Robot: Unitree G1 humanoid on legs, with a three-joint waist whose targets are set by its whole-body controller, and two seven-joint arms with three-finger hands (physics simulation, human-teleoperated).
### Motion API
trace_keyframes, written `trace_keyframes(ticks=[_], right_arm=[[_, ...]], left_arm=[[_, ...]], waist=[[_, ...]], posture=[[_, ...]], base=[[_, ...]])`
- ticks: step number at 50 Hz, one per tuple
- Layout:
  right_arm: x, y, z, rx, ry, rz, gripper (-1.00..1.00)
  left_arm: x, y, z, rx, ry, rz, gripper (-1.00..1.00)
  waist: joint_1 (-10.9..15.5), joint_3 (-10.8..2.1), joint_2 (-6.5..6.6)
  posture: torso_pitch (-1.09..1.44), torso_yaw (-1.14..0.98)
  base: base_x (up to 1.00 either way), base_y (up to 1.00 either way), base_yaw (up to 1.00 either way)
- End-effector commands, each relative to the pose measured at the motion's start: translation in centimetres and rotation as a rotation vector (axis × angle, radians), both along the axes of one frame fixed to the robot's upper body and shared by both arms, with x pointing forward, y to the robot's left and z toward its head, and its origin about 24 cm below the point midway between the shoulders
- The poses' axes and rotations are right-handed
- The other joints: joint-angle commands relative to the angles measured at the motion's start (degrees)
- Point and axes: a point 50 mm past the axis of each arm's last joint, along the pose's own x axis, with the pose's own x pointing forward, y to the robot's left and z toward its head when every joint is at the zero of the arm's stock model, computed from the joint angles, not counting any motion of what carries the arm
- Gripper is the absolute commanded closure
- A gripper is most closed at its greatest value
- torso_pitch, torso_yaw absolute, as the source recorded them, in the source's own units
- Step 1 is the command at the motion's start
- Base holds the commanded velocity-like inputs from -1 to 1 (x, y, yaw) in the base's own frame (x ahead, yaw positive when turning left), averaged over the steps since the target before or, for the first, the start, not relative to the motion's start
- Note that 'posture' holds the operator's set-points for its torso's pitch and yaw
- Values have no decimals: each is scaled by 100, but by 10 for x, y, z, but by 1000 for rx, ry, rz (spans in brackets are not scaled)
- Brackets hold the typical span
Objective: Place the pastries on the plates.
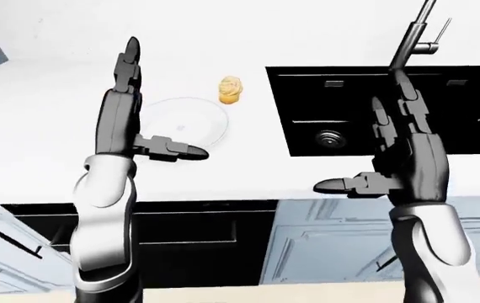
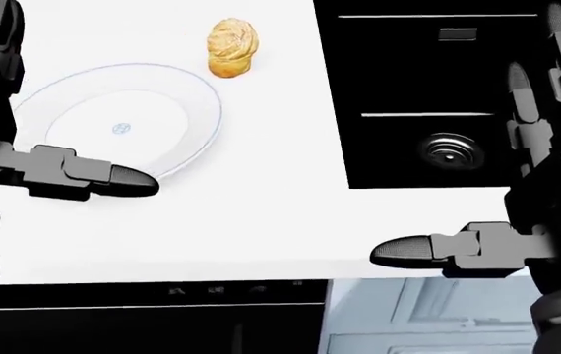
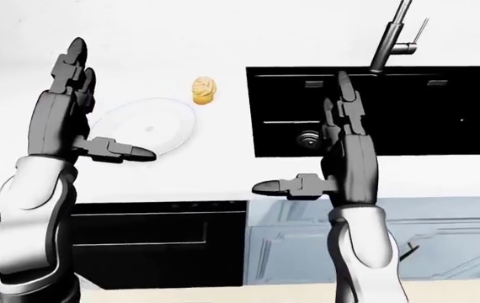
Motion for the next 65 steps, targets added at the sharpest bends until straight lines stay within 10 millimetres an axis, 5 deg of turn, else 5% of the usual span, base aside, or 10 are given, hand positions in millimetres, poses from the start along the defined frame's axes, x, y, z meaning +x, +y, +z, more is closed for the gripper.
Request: trace_keyframes(ticks=[1,8,14,24,32,39,47,51,60,65], right_arm=[[-5,0,11,-6,-69,-2,-100],[-5,0,11,-7,-69,-5,-100],[-3,0,13,-12,-68,-8,-100],[-1,-3,9,5,-41,-37,-100],[-3,-2,10,-6,-58,-37,-100],[-4,-3,11,5,-64,-29,-100],[-6,-4,11,1,-65,-27,-100],[-6,-4,12,-2,-69,-25,-100],[-6,-4,14,-1,-69,-28,-100],[-6,-3,13,-25,-65,-28,-100]], left_arm=[[-5,-2,12,11,-67,-14,-100],[-5,-2,13,13,-69,-13,-100],[-4,-2,15,17,-75,-12,-100],[-5,-1,14,18,-76,-12,-100],[-5,-1,12,18,-73,-12,-100],[-5,-2,13,19,-75,-12,-100],[-5,-2,14,16,-78,-11,-100],[-5,-3,15,19,-78,-12,-100],[-3,-4,19,22,-82,-16,-100],[-3,-3,18,24,-81,-13,-100]], waist=[[-5,-102,-14],[55,-63,150],[26,-267,716],[247,-59,-4],[253,-271,200],[84,61,695],[51,3,388],[76,-59,-145],[128,-67,349],[149,-268,261]], posture=[[0,18],[0,18],[0,18],[0,18],[0,18],[0,18],[0,18],[0,18],[0,18],[0,18]], base=[[0,0,69],[0,0,69],[0,0,69],[0,0,11],[1,0,0],[25,0,0],[39,0,0],[39,0,0],[4,0,0],[0,3,0]])
